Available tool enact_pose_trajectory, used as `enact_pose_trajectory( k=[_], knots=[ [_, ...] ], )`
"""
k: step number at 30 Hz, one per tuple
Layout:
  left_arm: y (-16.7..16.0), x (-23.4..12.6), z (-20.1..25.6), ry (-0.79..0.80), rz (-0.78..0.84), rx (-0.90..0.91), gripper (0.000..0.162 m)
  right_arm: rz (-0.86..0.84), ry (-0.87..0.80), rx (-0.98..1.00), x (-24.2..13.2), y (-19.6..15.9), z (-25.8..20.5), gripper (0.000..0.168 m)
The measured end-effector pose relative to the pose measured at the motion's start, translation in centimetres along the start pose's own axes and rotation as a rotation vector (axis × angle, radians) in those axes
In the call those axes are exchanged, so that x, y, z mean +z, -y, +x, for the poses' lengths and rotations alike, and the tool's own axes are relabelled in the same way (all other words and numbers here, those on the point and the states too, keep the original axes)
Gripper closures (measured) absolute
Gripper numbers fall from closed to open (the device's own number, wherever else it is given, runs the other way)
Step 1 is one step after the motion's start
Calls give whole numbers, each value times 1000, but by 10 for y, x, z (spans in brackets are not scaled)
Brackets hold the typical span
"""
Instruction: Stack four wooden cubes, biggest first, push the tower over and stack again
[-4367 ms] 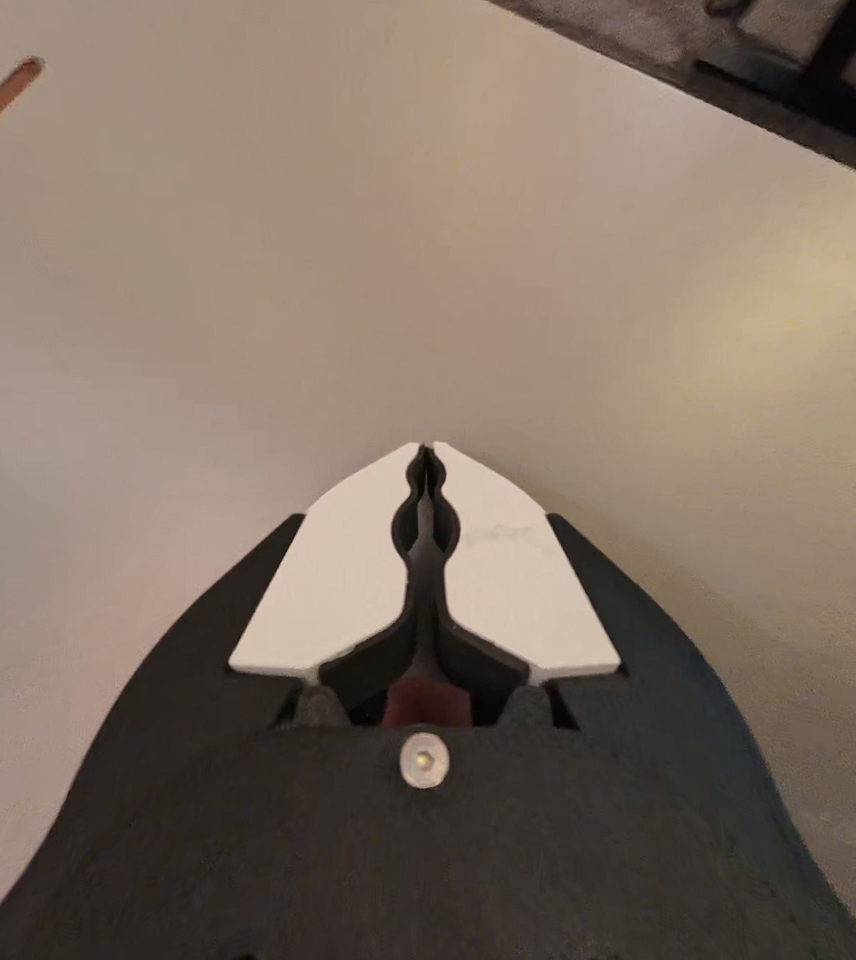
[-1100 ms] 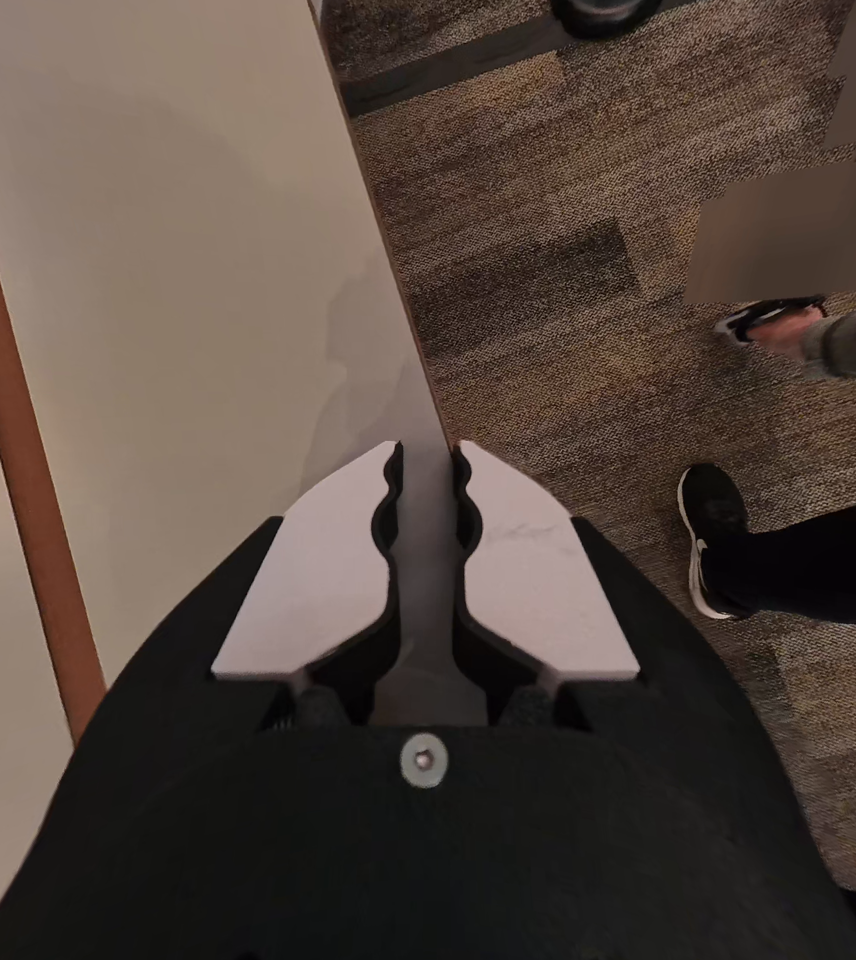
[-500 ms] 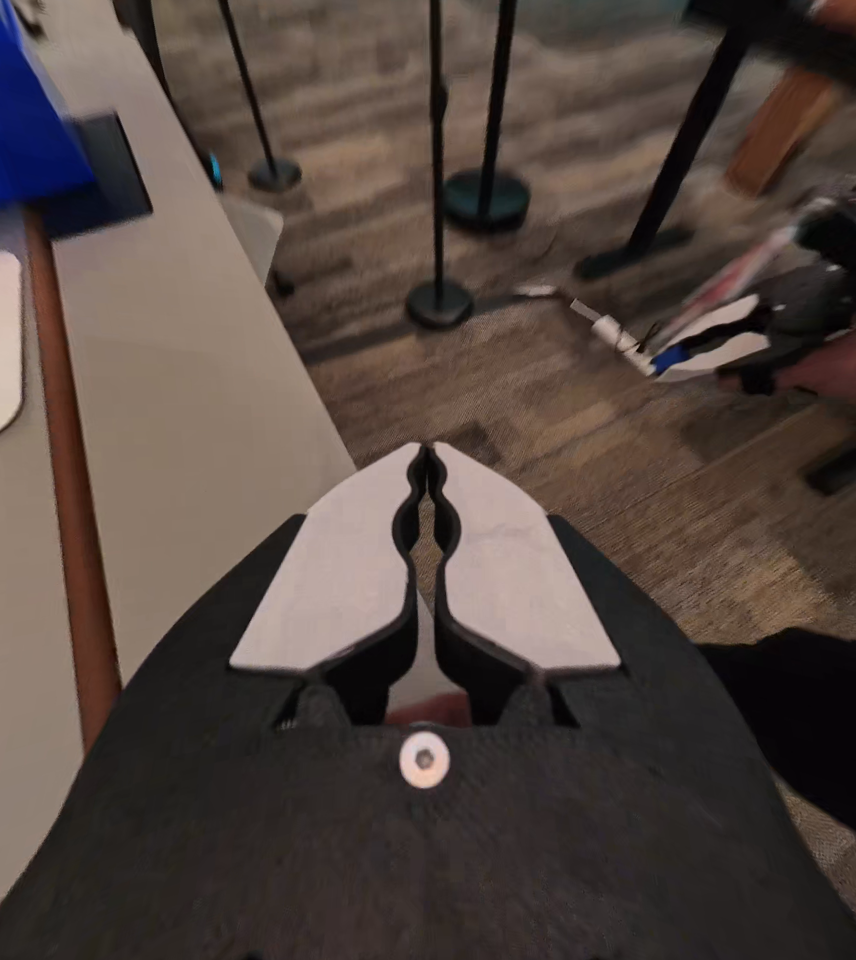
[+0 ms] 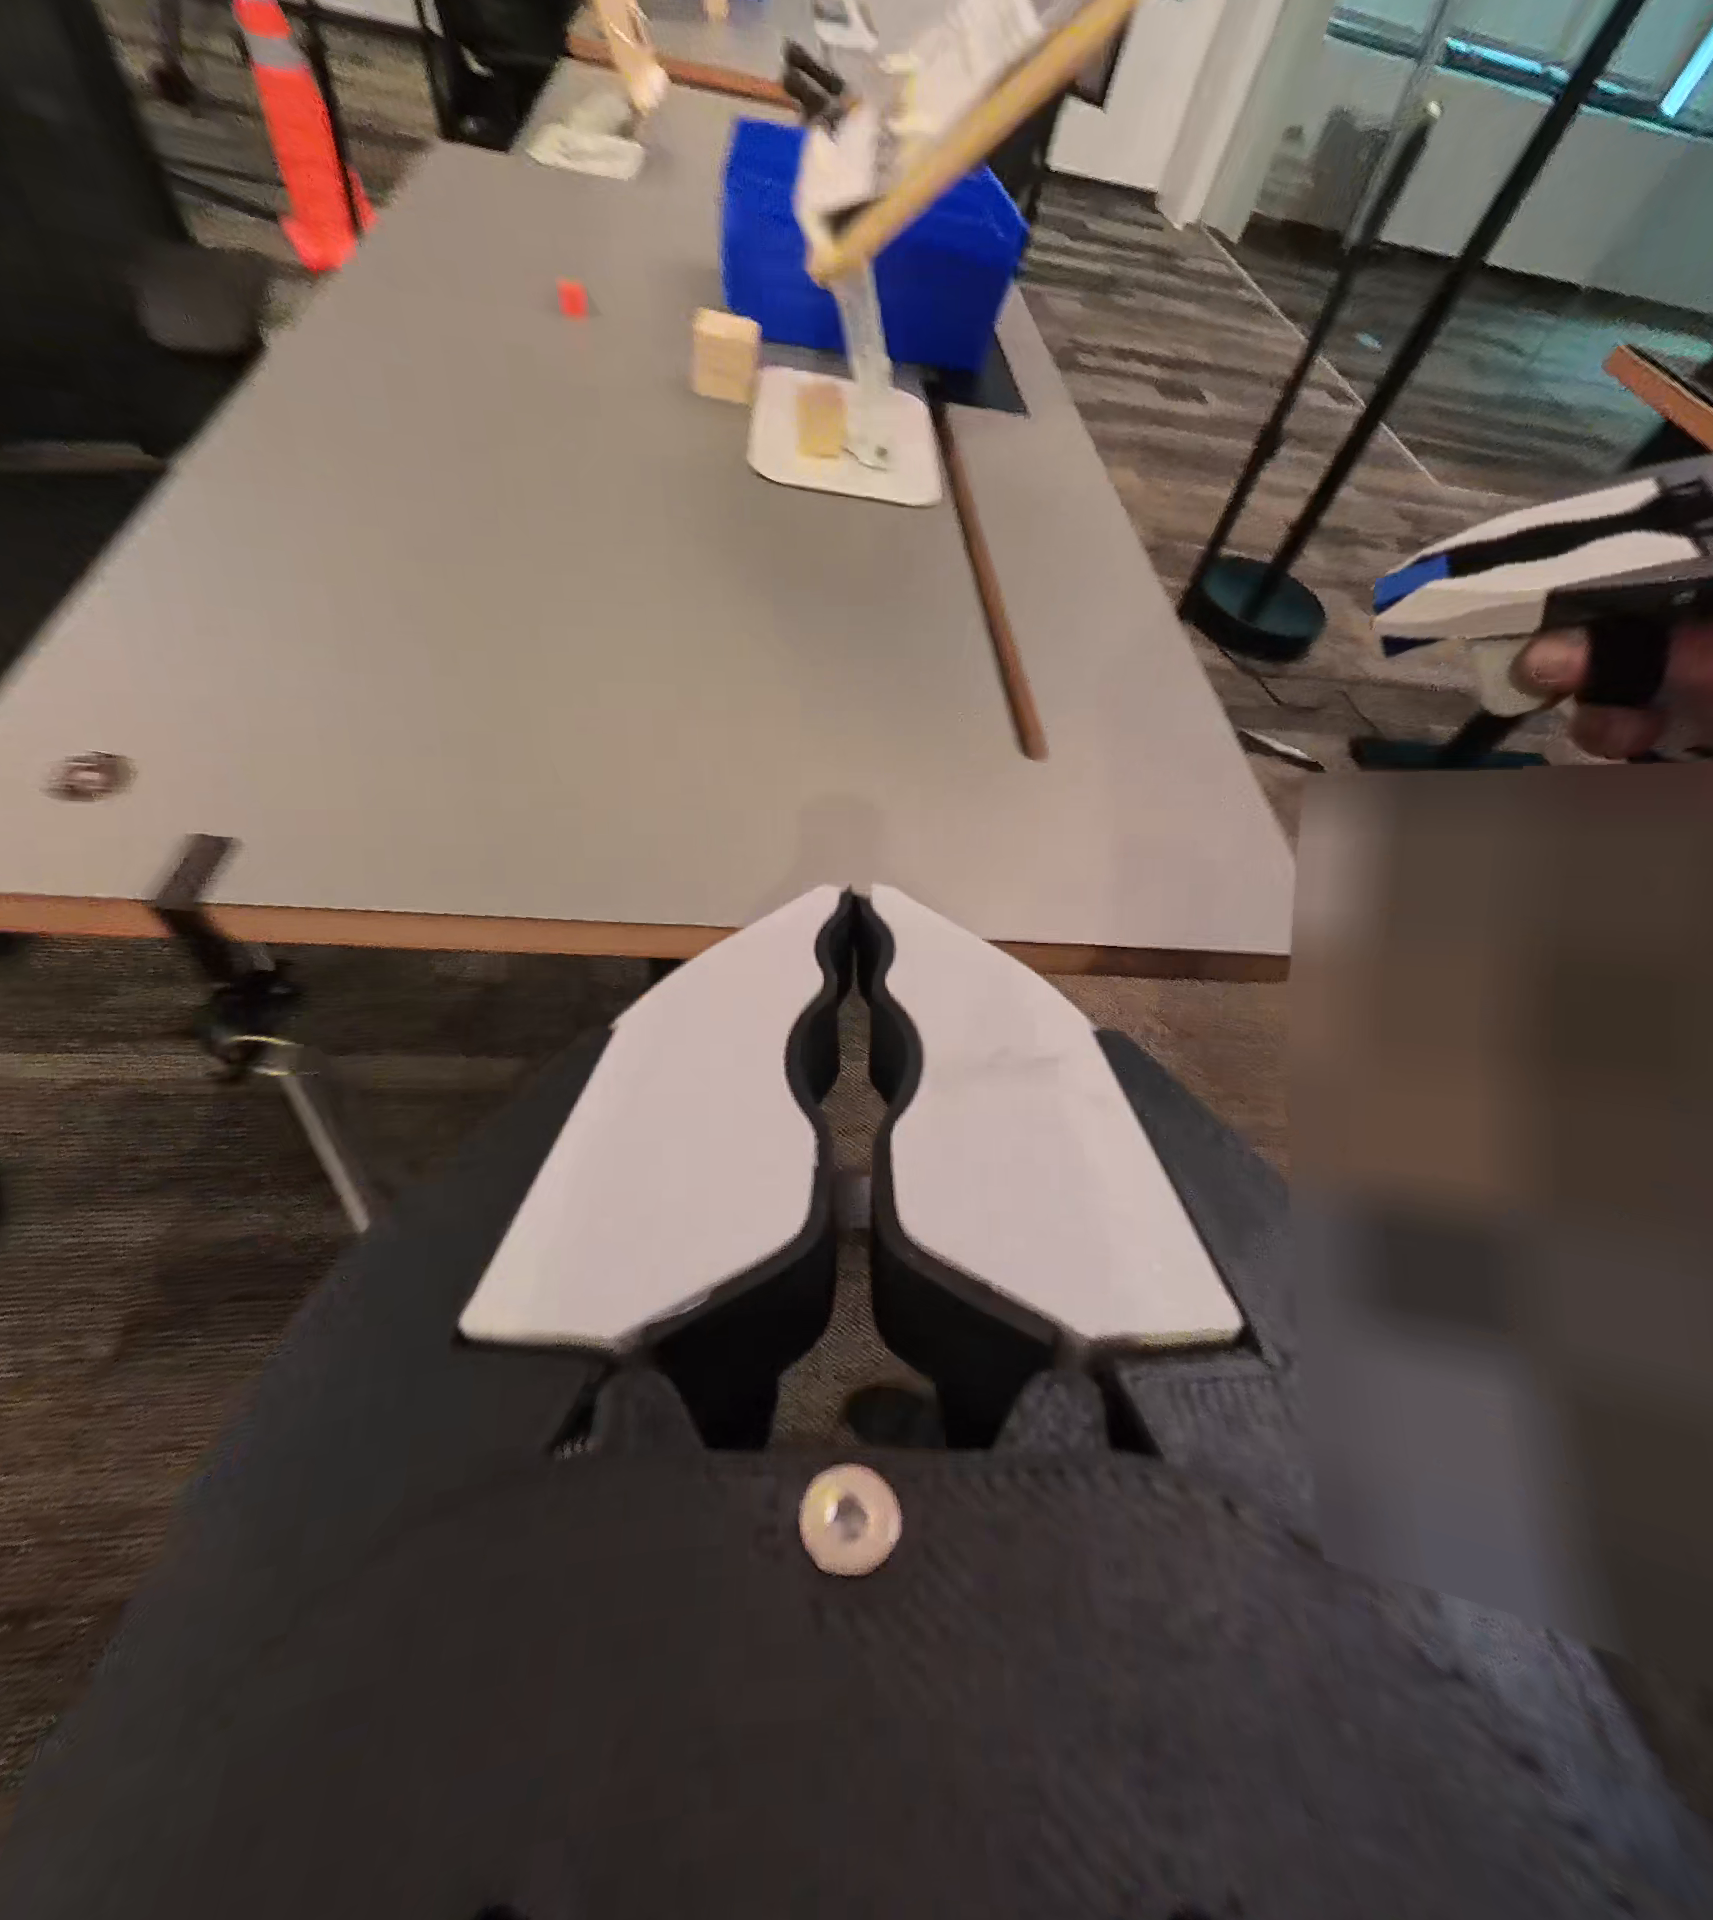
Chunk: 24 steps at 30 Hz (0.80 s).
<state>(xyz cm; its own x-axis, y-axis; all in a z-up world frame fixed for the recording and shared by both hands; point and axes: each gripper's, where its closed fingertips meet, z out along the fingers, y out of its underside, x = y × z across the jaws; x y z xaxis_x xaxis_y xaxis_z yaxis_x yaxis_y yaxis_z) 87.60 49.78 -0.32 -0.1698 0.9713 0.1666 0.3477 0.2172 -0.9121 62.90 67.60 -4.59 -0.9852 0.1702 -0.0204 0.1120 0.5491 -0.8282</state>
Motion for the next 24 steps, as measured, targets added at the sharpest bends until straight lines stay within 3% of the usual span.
enact_pose_trajectory(
  k=[7, 10, 14, 18, 24],
  knots=[
    [28, -8, -140, 5, 7, 110, 162, 120, 186, -6, 161, 116, -101, 139],
    [32, 0, -214, -15, -63, 170, 162, 147, 223, 73, 243, 156, -121, 139],
    [52, 14, -334, -31, -102, 116, 162, 166, 227, 162, 335, 209, -136, 139],
    [66, 43, -415, -106, -162, 77, 162, 202, 163, 265, 383, 250, -130, 139],
    [62, 120, -487, -378, -277, 137, 162, 231, -31, 371, 435, 266, -98, 140]
  ],
)
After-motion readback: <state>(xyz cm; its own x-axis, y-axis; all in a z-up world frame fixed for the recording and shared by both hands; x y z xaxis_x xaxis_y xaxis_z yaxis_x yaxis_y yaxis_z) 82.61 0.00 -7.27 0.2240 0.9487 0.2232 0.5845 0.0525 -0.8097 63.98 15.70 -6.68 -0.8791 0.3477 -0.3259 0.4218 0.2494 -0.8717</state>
